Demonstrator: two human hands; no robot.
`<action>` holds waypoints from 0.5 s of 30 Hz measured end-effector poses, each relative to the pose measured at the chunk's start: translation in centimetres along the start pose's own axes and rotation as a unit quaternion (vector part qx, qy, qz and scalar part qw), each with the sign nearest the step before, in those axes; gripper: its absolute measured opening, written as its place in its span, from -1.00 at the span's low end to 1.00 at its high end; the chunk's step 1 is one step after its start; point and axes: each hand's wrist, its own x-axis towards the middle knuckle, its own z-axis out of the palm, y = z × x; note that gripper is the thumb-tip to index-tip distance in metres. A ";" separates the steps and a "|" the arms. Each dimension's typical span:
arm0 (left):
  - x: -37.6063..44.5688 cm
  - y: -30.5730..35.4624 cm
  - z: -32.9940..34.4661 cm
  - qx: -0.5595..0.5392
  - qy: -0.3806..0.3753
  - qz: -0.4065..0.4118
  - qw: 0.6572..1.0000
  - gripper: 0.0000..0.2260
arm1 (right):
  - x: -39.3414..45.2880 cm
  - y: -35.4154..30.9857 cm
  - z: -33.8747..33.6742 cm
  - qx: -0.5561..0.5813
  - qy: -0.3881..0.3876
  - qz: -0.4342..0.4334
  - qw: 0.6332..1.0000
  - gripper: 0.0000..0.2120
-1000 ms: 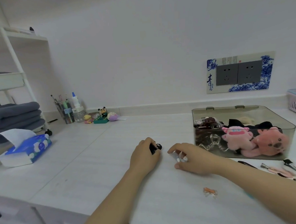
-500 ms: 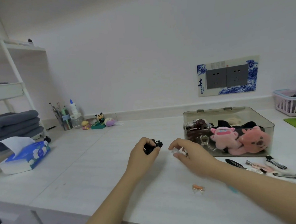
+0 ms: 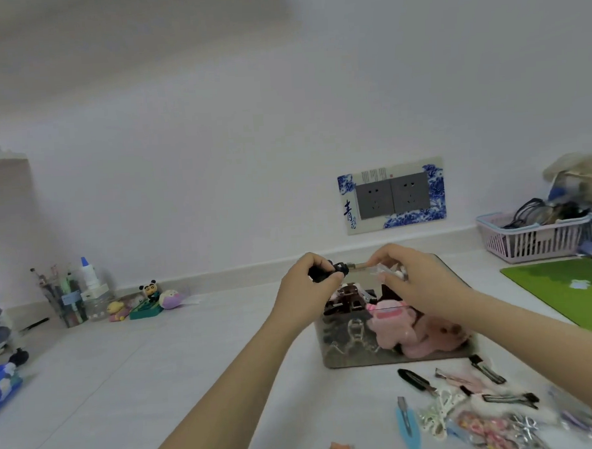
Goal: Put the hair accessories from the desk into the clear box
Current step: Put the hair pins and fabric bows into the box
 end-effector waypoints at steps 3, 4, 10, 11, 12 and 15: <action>3.1 -0.2 1.6 0.019 -0.047 -0.035 0.998 -0.92 | 1.1 2.0 -0.8 -0.016 0.006 0.023 1.000 -0.87; 3.9 -0.4 2.0 0.040 -0.066 -0.039 0.996 -0.91 | 1.4 2.5 -0.9 -0.014 0.006 0.032 0.999 -0.87; 6.6 -2.3 3.5 0.180 -0.196 -0.019 0.964 -0.88 | 3.4 4.2 -0.9 -0.039 -0.062 0.064 0.995 -0.87; 6.7 -2.6 3.7 0.199 -0.199 -0.014 0.960 -0.87 | 3.7 4.4 -0.7 -0.050 -0.078 0.069 0.993 -0.86; 6.8 -2.8 3.9 0.222 -0.197 -0.007 0.955 -0.86 | 3.9 4.8 -0.5 -0.061 -0.092 0.071 0.991 -0.86; 6.7 -2.6 4.0 0.257 -0.202 0.004 0.945 -0.82 | 4.4 4.9 0.1 -0.087 -0.122 0.070 0.986 -0.88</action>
